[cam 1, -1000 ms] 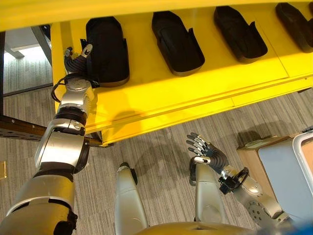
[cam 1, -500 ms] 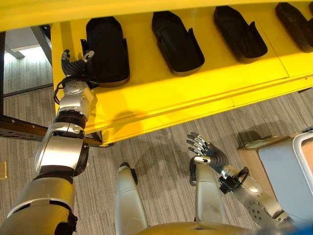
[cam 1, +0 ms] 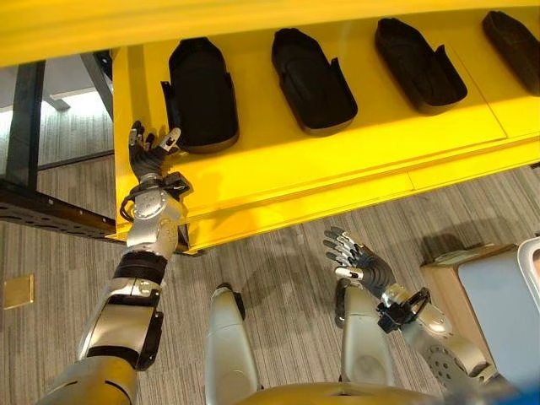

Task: Move parts from the plastic box to the shelf.

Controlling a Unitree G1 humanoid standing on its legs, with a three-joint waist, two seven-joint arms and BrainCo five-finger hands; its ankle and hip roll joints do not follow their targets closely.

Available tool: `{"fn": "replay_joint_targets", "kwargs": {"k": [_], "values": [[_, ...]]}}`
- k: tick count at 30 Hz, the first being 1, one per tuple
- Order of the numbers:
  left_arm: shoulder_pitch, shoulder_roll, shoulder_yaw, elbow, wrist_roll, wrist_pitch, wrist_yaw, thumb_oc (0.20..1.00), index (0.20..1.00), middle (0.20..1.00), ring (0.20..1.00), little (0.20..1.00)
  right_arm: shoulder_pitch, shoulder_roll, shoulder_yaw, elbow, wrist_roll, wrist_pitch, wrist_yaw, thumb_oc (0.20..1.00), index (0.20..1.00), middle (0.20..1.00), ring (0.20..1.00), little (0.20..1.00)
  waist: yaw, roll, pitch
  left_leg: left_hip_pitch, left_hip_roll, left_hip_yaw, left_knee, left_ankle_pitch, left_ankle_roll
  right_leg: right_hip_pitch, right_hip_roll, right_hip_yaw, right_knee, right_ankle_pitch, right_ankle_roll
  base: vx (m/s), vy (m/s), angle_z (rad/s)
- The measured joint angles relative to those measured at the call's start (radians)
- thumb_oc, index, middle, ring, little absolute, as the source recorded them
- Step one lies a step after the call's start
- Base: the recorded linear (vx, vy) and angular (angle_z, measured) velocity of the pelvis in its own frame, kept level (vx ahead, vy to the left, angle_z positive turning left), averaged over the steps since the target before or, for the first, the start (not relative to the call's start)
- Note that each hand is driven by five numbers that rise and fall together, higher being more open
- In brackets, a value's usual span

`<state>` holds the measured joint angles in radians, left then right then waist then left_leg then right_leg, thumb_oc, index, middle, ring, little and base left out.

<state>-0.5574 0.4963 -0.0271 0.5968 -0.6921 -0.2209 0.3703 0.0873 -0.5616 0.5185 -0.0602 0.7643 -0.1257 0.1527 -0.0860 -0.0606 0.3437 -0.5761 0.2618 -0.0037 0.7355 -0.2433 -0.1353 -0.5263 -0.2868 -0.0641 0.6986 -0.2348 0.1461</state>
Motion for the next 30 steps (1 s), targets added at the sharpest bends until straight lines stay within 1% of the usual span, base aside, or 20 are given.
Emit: {"fn": "replay_joint_targets", "kwargs": {"k": [12, 23, 30], "values": [[0.022, -0.007, -0.009, -0.02, 0.053, -0.001, -0.013, 1.0, 1.0, 1.0, 1.0, 1.0, 0.005, 0.0, -0.001, 0.0, 0.0, 0.0, -0.001, 1.0, 1.0, 1.0, 1.0, 1.0, -0.003, 0.001, -0.001, 0.0, 0.002, -0.001, 0.0, 0.0, 0.0, 0.001, 0.002, 0.0, -0.001, 0.0, 0.0, 0.0, 0.0, 0.0], [0.016, -0.008, -0.011, -0.014, 0.063, 0.0, -0.015, 1.0, 1.0, 1.0, 1.0, 1.0, 0.006, 0.0, -0.002, 0.0, 0.0, 0.0, 0.0, 1.0, 1.0, 1.0, 1.0, 1.0, -0.003, -0.001, -0.002, -0.001, 0.004, -0.001, 0.001, -0.001, -0.001, -0.001, 0.003, 0.001, -0.001, 0.0, 0.0, 0.0, 0.0, 0.0], [-0.014, 0.004, -0.049, -0.001, 0.111, 0.019, -0.015, 1.0, 1.0, 1.0, 1.0, 1.0, 0.009, -0.001, -0.012, 0.0, 0.0, 0.0, 0.0, 1.0, 1.0, 1.0, 1.0, 1.0, -0.003, -0.004, -0.005, -0.011, 0.006, -0.002, 0.005, -0.001, -0.002, -0.008, 0.005, 0.001, 0.0, 0.0, 0.0, 0.0, 0.0, 0.0]]}}
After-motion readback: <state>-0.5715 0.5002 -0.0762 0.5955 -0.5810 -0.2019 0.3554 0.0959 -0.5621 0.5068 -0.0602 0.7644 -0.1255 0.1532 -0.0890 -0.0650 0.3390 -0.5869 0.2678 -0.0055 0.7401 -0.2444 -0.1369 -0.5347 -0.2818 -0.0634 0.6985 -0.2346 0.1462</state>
